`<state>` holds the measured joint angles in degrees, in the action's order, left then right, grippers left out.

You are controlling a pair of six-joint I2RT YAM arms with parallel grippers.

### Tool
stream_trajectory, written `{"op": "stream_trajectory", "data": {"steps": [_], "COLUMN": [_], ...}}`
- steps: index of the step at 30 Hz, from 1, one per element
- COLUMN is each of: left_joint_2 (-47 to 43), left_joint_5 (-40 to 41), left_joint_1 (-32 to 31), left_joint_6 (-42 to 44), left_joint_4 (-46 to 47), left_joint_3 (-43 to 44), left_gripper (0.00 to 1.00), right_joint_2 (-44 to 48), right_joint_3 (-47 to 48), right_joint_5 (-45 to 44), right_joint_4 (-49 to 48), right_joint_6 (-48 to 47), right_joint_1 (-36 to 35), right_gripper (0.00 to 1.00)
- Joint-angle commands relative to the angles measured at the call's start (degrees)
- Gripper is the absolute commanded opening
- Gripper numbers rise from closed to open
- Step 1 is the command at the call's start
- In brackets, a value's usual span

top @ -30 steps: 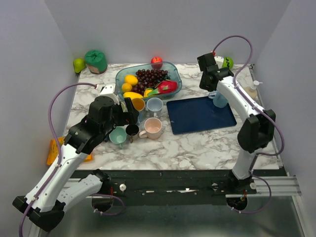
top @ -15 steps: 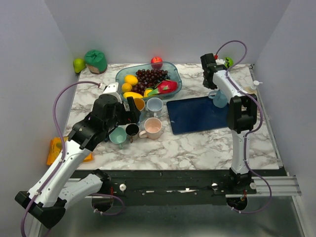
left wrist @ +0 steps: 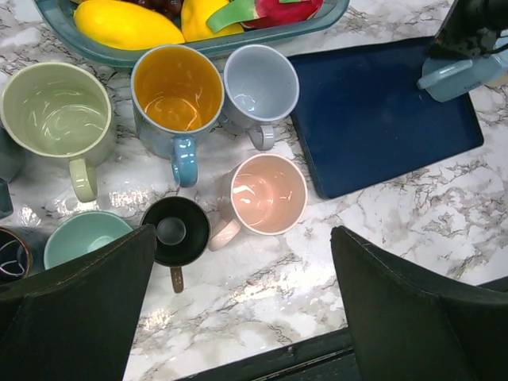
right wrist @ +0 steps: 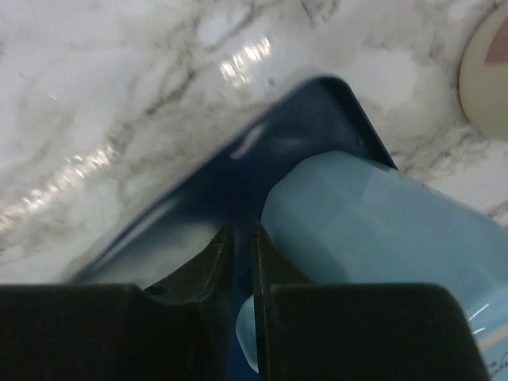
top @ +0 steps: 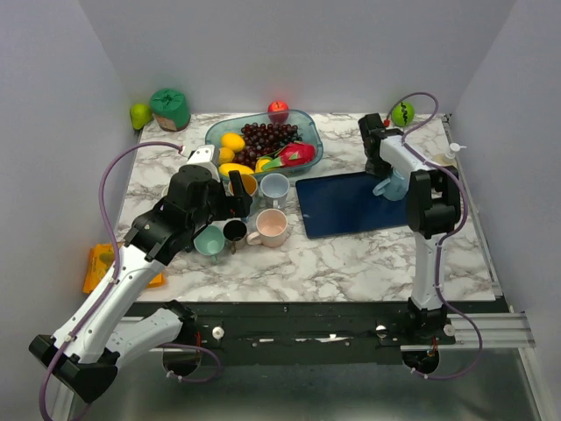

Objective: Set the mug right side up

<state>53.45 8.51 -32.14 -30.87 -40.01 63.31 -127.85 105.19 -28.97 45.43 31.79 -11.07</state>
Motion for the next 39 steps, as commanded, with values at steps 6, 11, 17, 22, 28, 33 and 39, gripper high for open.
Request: {"op": "stream_trajectory", "data": {"steps": [6,11,17,22,28,33,39], "left_joint_2": [-1.5,-1.9,-1.9,-1.9,-2.0,-2.2,-2.3], "left_joint_5": [-1.0,-1.0,-0.7,-0.9,-1.1,-0.9,-0.7], "left_joint_1": [0.1,0.1,0.1,0.1,0.1,0.1,0.1], "left_joint_6": [1.8,1.4,1.4,1.0,0.6,0.6,0.5], "left_joint_4": [1.7,2.5,2.5,2.7,2.5,2.0,1.8], "left_joint_3": [-2.9,-3.7,-3.9,-4.2,-4.2,-4.2,-4.2], "left_gripper": [0.99,0.99,0.99,0.99,0.99,0.99,0.99], "right_joint_2": [14.8,22.1,32.7,35.5,32.9,29.9,26.3], "right_joint_3": [-13.7,-23.0,-30.3,-32.4,-32.2,-31.1,-29.9], "right_joint_5": [-0.5,4.3,6.6,4.8,0.4,-2.2,-3.1], "right_joint_4": [3.5,0.0,-1.9,0.4,3.6,5.5,5.8], "right_joint_6": [5.6,4.5,5.3,7.8,11.6,13.0,13.1], "right_joint_1": [0.0,-0.1,-0.1,-0.1,-0.1,-0.1,0.2], "right_gripper": [0.21,0.27,0.45,0.52,0.53,0.56,0.56]}}
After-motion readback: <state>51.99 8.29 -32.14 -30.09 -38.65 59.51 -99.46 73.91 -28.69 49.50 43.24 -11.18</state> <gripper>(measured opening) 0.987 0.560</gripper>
